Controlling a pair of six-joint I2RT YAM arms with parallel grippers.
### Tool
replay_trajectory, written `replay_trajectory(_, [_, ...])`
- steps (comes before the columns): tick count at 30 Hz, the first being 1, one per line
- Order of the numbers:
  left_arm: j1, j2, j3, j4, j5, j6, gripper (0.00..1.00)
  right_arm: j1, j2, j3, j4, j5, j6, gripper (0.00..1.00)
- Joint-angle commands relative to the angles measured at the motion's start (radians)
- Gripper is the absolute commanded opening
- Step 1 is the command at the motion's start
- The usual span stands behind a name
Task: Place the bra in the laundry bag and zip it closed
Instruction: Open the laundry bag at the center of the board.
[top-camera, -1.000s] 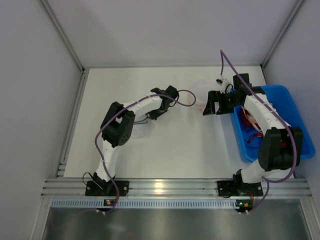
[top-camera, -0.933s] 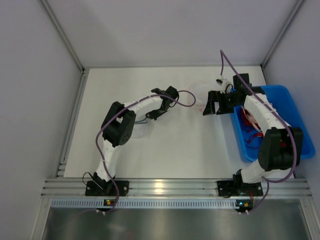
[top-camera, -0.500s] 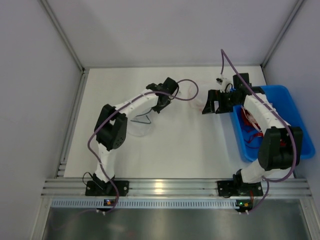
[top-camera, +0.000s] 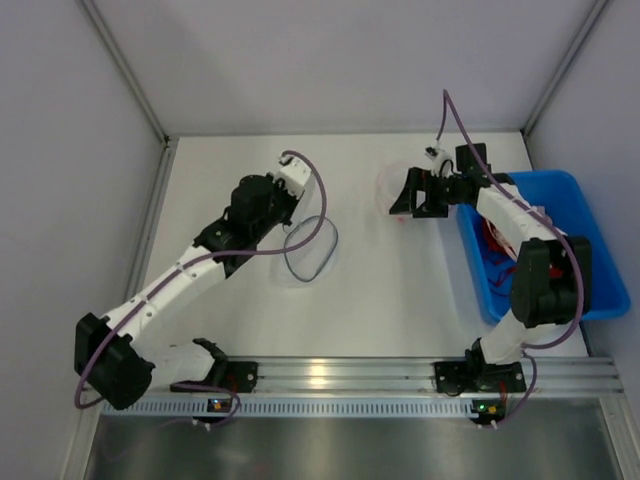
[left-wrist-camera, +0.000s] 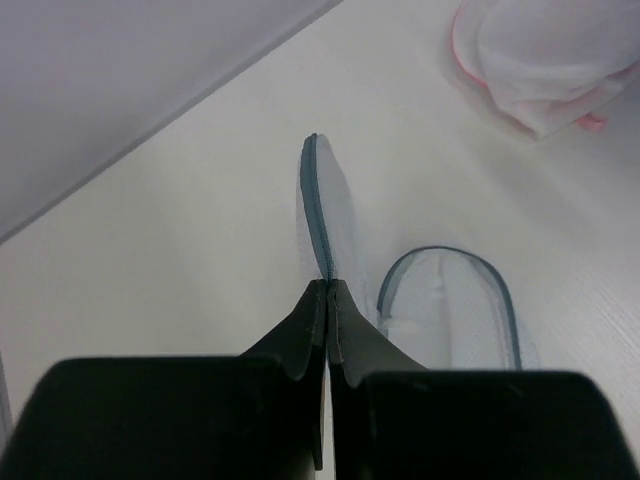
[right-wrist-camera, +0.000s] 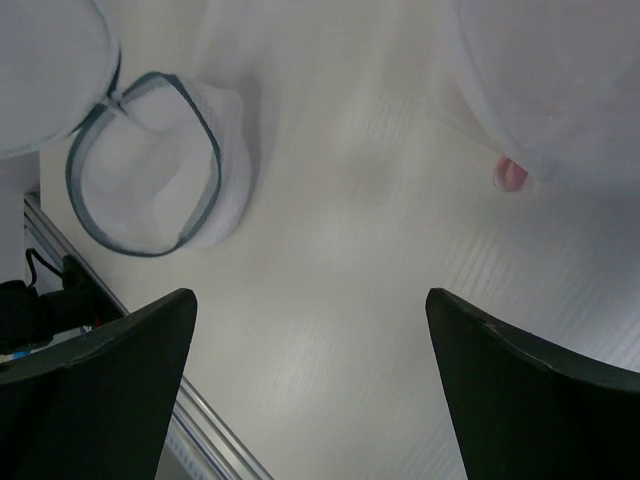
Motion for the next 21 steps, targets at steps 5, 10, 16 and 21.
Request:
replay_trajectory(5, [0.231, -0.139, -0.21, 0.205, 0.104, -0.418, 0.0, 0.088, 0.048, 0.055, 0.148, -0.033, 0.082, 0.99])
replay_trajectory(10, [0.429, -0.132, -0.264, 0.217, 0.235, -0.591, 0.0, 0.12, 0.04, 0.014, 0.167, -0.03, 0.08, 0.99])
replay_trajectory(16, [0.533, -0.113, -0.246, 0.176, 0.261, -0.6, 0.44, 0.157, 0.028, -0.023, 0.163, -0.027, 0.063, 0.99])
replay_trajectory(21, [0.586, -0.196, -0.195, 0.111, 0.376, -0.38, 0.72, 0.184, 0.007, -0.043, 0.154, -0.021, 0.049, 0.98])
